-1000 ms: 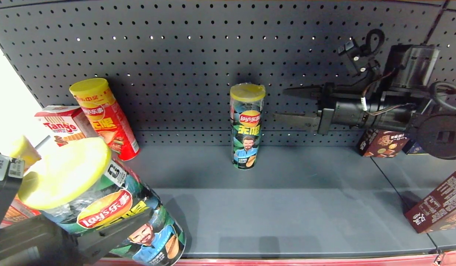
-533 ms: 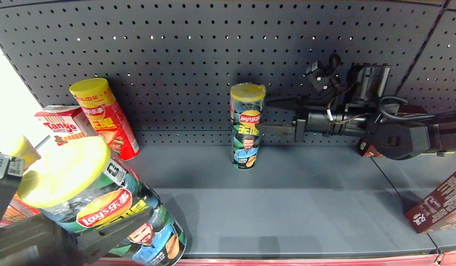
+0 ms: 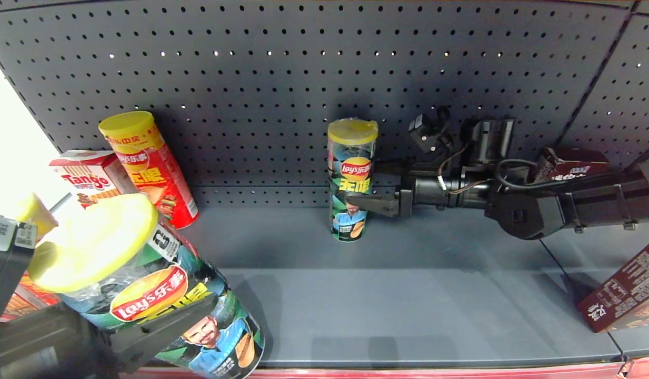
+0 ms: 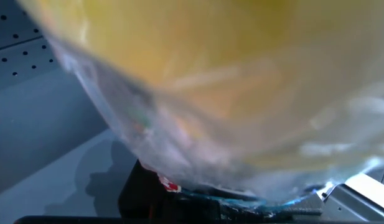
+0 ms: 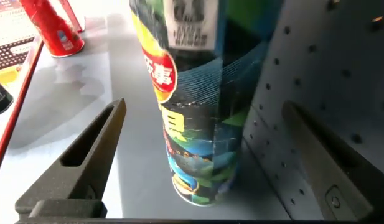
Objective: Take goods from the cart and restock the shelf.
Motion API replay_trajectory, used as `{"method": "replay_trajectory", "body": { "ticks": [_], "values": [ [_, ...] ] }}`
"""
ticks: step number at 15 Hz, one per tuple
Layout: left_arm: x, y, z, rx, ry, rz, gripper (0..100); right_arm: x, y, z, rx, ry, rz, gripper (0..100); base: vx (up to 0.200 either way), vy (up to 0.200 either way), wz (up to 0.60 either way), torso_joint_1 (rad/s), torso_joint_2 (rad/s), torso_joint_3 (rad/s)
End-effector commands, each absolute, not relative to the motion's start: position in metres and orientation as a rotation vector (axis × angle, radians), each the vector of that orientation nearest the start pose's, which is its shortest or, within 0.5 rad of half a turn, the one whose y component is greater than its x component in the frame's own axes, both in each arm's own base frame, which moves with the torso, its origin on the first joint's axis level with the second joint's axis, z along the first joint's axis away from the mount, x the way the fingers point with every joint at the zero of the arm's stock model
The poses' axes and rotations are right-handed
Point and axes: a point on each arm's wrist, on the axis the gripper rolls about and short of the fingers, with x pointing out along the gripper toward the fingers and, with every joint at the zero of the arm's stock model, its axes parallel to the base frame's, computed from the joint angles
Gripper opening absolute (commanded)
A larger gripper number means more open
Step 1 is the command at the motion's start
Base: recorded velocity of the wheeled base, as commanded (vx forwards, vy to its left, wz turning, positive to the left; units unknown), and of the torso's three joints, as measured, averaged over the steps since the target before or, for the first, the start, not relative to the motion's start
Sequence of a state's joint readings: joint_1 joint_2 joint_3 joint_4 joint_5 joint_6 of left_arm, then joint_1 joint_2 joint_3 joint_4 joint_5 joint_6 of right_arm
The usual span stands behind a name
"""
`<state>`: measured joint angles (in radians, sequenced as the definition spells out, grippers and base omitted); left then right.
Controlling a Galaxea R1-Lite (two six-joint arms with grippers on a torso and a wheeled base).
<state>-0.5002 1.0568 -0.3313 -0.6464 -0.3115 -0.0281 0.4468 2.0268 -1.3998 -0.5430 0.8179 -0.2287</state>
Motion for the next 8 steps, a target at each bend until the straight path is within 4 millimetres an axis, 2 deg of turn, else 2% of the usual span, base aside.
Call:
{"method": "replay_trajectory", "body": {
  "ticks": [1, 8],
  "values": [
    [0.115, -0.071, 0.194, -0.021, 0.092, -0.810, 0, 0.369, 0.201, 0.210, -0.177, -0.038, 1.283, 100, 0.000, 0.000, 0.00, 0.000, 0.00, 0.000],
    [0.115, -0.068, 0.193, -0.026, 0.097, -0.793, 0, 0.386, 0.214, 0.191, -0.174, -0.022, 1.281, 100, 0.000, 0.000, 0.00, 0.000, 0.00, 0.000]
  ]
}}
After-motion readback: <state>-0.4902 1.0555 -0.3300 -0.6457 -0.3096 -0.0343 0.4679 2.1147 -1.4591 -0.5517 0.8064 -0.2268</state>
